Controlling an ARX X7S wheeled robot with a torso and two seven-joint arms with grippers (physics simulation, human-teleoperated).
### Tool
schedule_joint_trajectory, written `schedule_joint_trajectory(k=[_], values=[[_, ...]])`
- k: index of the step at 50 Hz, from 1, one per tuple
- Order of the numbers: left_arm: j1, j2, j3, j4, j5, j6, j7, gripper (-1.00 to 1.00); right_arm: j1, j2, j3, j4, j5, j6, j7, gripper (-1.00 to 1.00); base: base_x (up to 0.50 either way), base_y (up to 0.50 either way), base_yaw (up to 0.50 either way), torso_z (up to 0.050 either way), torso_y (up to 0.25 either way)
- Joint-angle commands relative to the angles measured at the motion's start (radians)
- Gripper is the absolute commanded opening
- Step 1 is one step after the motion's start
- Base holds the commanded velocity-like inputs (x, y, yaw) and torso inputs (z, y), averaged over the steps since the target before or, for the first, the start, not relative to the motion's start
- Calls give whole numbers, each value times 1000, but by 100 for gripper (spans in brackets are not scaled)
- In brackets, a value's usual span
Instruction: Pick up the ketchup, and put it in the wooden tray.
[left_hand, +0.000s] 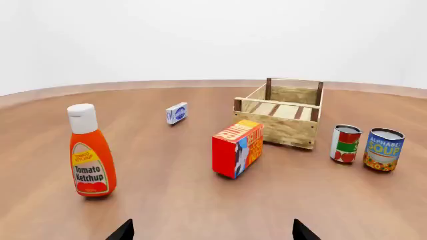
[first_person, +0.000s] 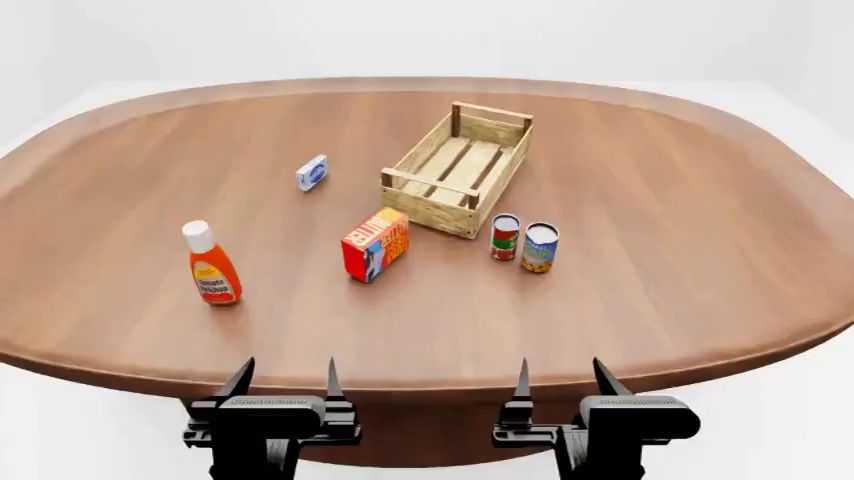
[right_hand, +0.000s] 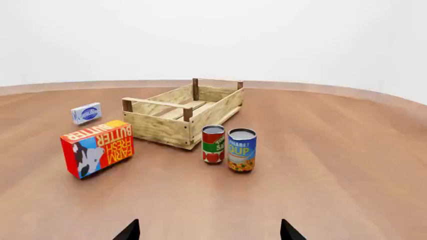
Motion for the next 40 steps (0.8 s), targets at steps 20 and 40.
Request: schedule_joint_trajectory(k=[20, 40], values=[[-19, -59, 71, 17, -43, -10, -93, 100, 17, 63, -89, -30, 32, 29, 73, 100, 0, -32, 0, 0, 0], [-54, -78, 99, 9, -68, -25, -135, 100, 44, 98, -119, -45, 57, 73, 93, 100, 0, -500, 0, 0, 0]])
